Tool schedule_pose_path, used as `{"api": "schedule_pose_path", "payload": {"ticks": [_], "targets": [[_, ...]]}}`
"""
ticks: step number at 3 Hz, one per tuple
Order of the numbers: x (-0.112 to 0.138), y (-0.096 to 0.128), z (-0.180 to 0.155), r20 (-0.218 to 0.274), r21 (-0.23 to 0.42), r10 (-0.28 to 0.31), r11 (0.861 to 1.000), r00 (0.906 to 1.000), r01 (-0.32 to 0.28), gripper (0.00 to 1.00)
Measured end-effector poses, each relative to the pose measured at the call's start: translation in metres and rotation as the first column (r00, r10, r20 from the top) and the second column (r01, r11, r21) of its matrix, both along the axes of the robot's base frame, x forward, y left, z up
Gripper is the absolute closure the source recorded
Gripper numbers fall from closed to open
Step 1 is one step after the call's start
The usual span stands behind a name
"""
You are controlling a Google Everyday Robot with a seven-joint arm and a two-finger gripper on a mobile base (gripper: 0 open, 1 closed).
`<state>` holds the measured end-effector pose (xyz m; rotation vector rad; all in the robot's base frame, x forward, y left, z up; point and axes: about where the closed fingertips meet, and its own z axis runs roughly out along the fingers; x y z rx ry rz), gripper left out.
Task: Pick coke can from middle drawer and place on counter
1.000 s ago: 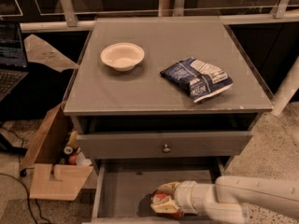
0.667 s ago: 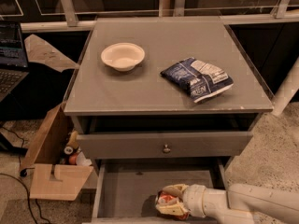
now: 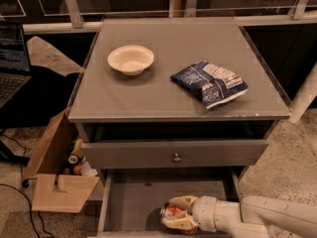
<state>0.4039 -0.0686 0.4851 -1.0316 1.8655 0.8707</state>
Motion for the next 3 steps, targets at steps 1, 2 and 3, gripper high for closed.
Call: {"api": "schedule_pose_path", "payload": {"ticks": [1,2,3], "targets": [[-0.003,0.003,0.016,0.001,0.02,-0.002,1.0,1.0,0.002,1.0],[-0.014,0.005,0.064,0.077,0.044,-0.004,0.999,0.997,0.001,1.0],[-0.02,0.008,0.123,0.189,0.036,-0.009,0.999,0.9819,0.002,1.0]]}}
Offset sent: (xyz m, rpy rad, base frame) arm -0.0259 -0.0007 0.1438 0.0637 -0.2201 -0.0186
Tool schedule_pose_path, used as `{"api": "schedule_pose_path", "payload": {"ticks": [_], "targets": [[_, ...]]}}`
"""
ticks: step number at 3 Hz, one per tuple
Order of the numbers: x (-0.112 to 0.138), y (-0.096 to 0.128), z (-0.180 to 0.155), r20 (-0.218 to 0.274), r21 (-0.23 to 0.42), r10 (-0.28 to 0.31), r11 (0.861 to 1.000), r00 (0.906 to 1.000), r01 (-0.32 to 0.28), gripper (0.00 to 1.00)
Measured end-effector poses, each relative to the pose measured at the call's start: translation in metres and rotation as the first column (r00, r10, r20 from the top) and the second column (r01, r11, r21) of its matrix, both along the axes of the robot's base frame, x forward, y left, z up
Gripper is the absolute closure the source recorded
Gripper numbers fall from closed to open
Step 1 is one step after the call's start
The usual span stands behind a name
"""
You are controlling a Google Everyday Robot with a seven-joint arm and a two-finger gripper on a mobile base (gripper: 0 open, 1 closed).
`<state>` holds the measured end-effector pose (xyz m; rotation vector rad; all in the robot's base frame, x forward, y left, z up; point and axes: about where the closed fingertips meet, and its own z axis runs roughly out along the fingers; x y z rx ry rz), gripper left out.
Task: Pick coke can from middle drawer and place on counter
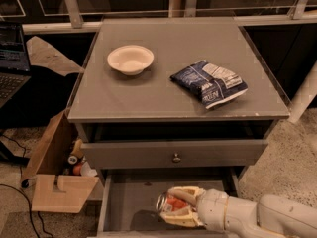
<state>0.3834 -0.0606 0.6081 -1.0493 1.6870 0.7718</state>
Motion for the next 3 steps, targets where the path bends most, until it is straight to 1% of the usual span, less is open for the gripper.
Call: {"api": "schedule_pose_path", "payload": {"ticks": [1,2,3], "targets": [[0.002,0.012,0.058,0.106,-0.02,0.01,1.0,0.9943,-0.008,1.0],[0.004,0.03,0.11,0.195,-0.035,0.037,0.999,0.9801,-0.031,1.0],[0.009,0.051,0.16,0.271,-0.055,0.07,0.997,0.9601,-0.057,1.0]]}}
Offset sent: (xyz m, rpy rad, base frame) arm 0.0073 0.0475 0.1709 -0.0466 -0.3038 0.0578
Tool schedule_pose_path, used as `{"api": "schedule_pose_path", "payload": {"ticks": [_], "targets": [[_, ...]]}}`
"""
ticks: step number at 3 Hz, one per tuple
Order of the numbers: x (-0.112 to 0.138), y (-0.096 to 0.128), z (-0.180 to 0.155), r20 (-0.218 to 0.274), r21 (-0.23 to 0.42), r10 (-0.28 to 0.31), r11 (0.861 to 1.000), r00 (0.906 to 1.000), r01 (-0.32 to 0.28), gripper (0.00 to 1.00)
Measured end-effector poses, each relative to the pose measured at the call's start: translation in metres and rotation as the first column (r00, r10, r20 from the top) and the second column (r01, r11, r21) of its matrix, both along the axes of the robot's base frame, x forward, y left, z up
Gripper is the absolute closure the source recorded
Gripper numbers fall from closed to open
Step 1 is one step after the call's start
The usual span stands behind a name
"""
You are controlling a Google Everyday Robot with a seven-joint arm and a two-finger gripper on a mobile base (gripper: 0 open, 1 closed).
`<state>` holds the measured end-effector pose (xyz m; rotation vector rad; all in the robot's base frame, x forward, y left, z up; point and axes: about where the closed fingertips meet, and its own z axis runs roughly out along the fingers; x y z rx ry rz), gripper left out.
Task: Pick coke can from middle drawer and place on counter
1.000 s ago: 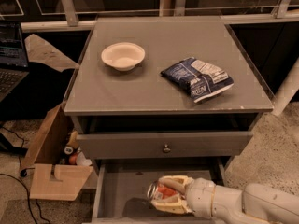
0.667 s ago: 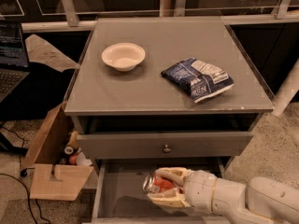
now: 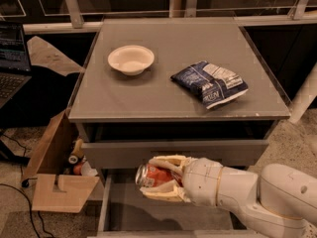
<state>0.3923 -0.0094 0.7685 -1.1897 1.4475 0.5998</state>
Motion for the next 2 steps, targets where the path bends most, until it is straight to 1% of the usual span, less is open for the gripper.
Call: {"api": "schedule_pose_path", "payload": {"ticks": [1,2], "targets": [[-0.003,0.003,-0.002,-0.005,0.004,-0.005,1.0,1.0,0.005,1.0],[0.003,0.002,0.029,0.049,0.089,-0.062,0.994,0.9969,0.058,1.0]]}}
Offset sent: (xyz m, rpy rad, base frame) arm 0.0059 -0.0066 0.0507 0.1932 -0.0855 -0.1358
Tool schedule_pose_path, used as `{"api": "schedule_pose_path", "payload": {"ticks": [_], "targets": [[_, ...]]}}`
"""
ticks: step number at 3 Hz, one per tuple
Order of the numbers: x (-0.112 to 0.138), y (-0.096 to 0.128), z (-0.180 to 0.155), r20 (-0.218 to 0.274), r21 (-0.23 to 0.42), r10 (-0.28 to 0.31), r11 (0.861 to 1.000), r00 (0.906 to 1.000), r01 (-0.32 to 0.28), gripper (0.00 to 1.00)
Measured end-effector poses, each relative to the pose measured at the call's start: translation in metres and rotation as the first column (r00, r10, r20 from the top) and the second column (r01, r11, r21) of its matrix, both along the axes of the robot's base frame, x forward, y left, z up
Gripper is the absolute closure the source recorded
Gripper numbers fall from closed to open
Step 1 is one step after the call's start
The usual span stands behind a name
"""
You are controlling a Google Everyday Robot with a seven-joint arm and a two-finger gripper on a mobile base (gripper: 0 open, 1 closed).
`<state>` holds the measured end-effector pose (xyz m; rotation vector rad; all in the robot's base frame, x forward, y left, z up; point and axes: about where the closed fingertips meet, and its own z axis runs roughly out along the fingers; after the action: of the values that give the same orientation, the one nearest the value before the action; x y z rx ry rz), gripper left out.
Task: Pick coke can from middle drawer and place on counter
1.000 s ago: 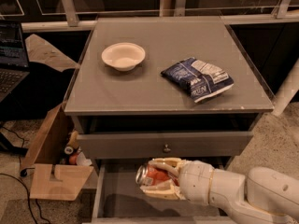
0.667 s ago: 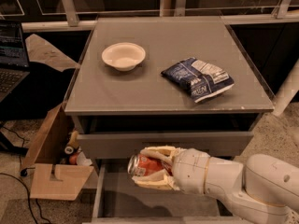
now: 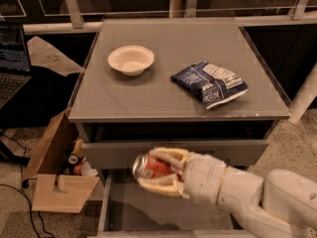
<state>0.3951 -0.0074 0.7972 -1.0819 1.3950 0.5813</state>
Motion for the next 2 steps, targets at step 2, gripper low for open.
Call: {"api": "schedule_pose_path", "payload": {"ticks": [2], "targets": [[0.058,0.001,0.076,0.133,0.004,-0.028,1.0,0.9907,0.028,1.0]]}}
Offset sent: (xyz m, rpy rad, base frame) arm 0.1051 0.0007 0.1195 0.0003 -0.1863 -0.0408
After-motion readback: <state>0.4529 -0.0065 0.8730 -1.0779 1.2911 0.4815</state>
